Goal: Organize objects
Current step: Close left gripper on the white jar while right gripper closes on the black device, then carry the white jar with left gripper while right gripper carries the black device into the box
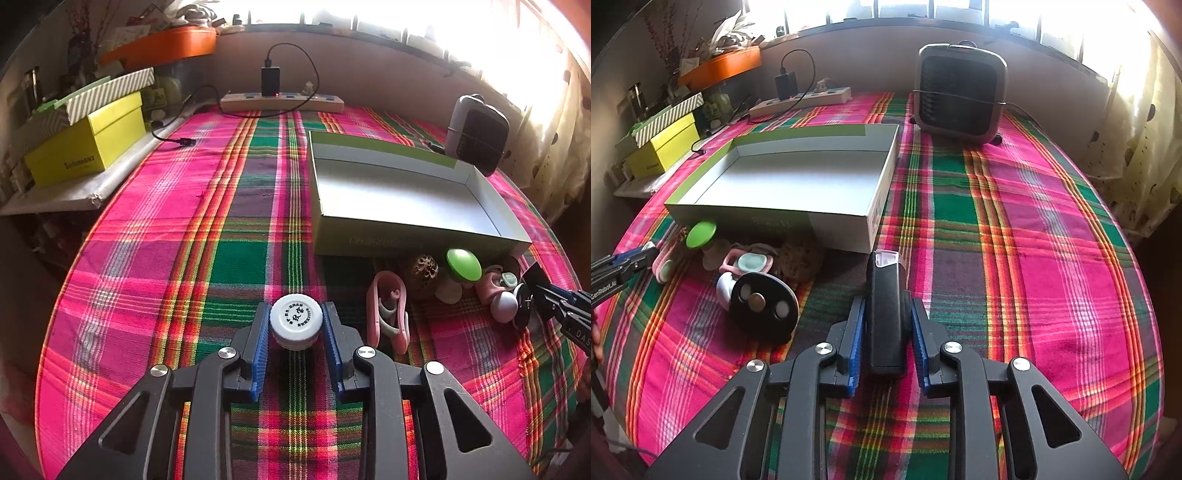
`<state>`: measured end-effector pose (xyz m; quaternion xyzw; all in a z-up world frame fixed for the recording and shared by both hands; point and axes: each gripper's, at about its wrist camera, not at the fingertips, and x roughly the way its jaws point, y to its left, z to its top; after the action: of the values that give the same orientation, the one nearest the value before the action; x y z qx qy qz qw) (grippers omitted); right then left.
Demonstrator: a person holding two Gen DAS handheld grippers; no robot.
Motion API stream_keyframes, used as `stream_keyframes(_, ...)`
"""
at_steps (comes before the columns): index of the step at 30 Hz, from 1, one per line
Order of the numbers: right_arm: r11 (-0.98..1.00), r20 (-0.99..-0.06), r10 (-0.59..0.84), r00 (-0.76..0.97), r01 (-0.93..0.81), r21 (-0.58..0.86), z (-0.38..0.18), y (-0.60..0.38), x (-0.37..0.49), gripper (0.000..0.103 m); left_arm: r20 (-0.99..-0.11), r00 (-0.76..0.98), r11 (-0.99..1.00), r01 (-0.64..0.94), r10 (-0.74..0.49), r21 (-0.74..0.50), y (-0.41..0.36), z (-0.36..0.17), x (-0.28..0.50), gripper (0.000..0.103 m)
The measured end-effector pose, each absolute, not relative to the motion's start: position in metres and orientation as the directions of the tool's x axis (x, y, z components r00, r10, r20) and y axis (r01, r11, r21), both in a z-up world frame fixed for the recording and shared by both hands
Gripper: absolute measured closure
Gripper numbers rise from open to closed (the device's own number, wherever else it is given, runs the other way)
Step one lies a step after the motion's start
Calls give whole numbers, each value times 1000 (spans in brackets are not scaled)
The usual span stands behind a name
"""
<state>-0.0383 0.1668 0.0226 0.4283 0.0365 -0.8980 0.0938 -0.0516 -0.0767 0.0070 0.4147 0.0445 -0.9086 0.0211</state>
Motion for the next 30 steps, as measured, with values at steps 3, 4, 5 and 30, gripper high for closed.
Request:
stream_keyframes(3,-979,-773,-141,-618,202,17,26,166,-37,78,-749,-663,-995,72,3,-67,-76,10,-51,78)
stream_keyframes(4,-979,-771,-142,-620,203,17,28,166,-36,78,-746,-666,-995,69,4,-68,-76,12,-51,78)
stream_keyframes(5,-979,-769,-143,-623,204,17,29,165,-36,78,-742,-671,-995,66,8,-70,-75,15,-51,78)
stream_keyframes(30,-972,-744,-173,-646,235,22,68,136,-97,78,-726,-680,-995,-50,98,-87,-59,51,-134,78)
